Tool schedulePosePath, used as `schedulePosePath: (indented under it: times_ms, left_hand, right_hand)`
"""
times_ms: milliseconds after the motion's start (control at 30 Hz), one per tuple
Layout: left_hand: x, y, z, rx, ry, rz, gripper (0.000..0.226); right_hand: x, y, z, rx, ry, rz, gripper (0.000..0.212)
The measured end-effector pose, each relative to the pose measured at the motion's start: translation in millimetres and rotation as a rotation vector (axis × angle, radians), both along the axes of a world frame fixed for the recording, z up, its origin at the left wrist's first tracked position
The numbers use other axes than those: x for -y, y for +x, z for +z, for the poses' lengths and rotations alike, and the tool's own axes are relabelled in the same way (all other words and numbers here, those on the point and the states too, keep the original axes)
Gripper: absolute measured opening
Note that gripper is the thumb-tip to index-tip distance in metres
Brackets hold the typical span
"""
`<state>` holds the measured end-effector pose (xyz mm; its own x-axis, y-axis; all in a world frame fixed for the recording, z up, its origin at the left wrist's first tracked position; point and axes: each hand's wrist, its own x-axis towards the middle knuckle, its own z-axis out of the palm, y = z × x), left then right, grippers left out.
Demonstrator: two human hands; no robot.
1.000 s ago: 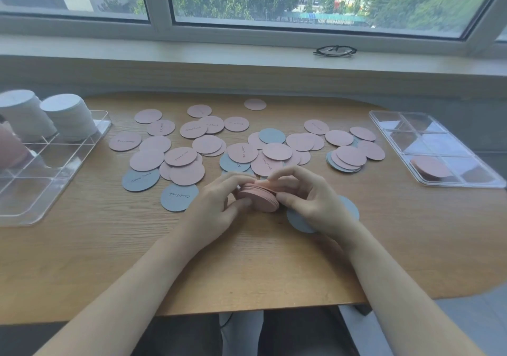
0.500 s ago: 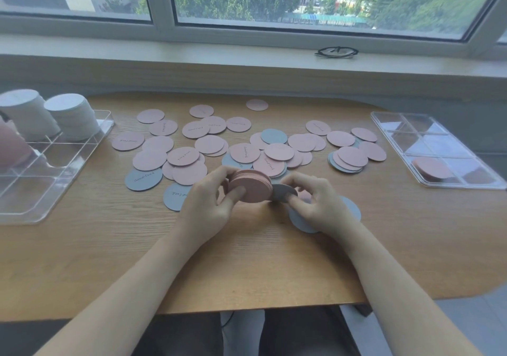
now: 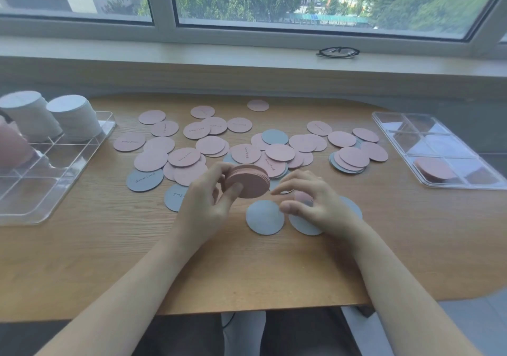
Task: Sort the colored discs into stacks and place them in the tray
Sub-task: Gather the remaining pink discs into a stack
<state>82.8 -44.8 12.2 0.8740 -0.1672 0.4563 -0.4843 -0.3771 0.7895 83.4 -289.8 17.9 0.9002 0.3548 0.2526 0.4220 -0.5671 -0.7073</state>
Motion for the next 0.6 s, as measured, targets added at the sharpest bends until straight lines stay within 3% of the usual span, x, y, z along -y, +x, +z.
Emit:
schedulePosePath:
  times_ms: [67,167,233,333,433,600]
  left_hand:
    - [2.1,-0.5,-2.0,-0.018,0.078,-0.044,0.016]
    - [3.5,-1.1,-2.2,-0.04,0.147,-0.062,0.02]
    - [2.7,-0.3,-1.9,-0.05,0.167,-0.051,0.018]
    - [3.7,-1.1,-0.7,-0.04,0.188,-0.058,0.017]
    - [4.2,-1.5,-0.1,-0.032,0.202,-0.057,0.017]
    - [3.8,-0.4,-0.8,-0.039,0.211,-0.052,0.016]
  right_hand:
    - [4.7,4.9,-3.6,0.105,-0.069,-0.187,0.034]
    - [11.4,10.4,-9.1,0.115,-0.497,-0.463,0.034]
    - [9.6,9.9,-10.7,0.023,-0.656,-0.539,0.036]
    - [5.6,10.5,-12.4,0.01,-0.732,-0.593,0.037]
    - [6.4,12.0,-12.8,0.01,-0.659,-0.595,0.034]
    - [6.2,10.1,-7.2,0.02,-0.235,-0.602,0.023]
